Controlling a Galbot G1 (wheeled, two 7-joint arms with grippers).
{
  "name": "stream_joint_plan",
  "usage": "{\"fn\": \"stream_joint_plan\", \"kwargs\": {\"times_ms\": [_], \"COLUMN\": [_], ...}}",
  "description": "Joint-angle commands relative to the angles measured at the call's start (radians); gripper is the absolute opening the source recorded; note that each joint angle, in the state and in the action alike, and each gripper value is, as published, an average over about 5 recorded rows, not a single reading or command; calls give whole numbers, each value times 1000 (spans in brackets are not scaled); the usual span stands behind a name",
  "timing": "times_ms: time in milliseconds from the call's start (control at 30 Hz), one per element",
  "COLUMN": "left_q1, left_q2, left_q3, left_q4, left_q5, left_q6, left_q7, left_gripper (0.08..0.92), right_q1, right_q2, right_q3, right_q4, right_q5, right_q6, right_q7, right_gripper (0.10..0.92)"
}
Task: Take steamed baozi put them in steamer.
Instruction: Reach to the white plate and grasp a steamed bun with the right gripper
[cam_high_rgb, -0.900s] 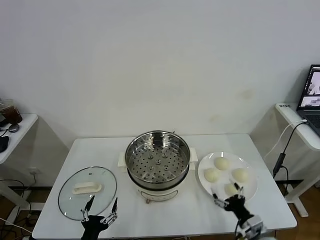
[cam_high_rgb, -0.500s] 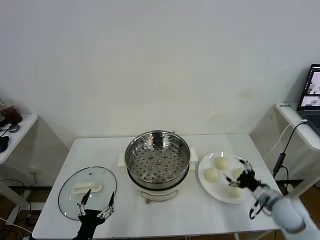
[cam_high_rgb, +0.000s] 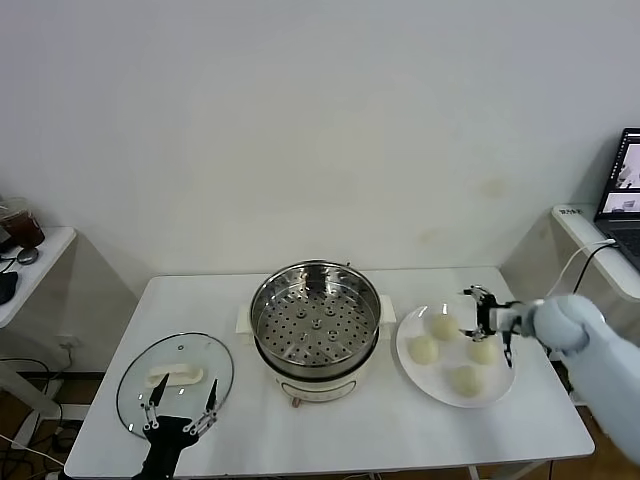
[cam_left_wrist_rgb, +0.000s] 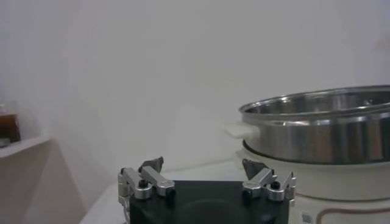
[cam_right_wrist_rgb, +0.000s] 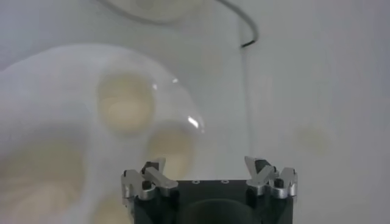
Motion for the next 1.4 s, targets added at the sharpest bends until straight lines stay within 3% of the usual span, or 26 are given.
{"fn": "stream_joint_plan", "kwargs": {"times_ms": [33, 1000, 1400], "left_q1": [-1, -16, -26], "left_q2": [0, 6, 7], "left_q3": [-7, -42, -48], "left_q4": [0, 19, 26], "left_q5": [13, 13, 13], "left_q6": [-7, -19, -20], "left_q7": [1, 3, 2], "left_gripper": [823, 823, 823], "right_q1": [283, 282, 278], "right_q2": [44, 258, 279], "right_q3": [-338, -361, -362], "right_q4": [-193, -420, -442], "right_q5": [63, -4, -21], "right_q6": [-19, -13, -17], "right_q7": [-141, -85, -84], "right_gripper": [823, 818, 680]}}
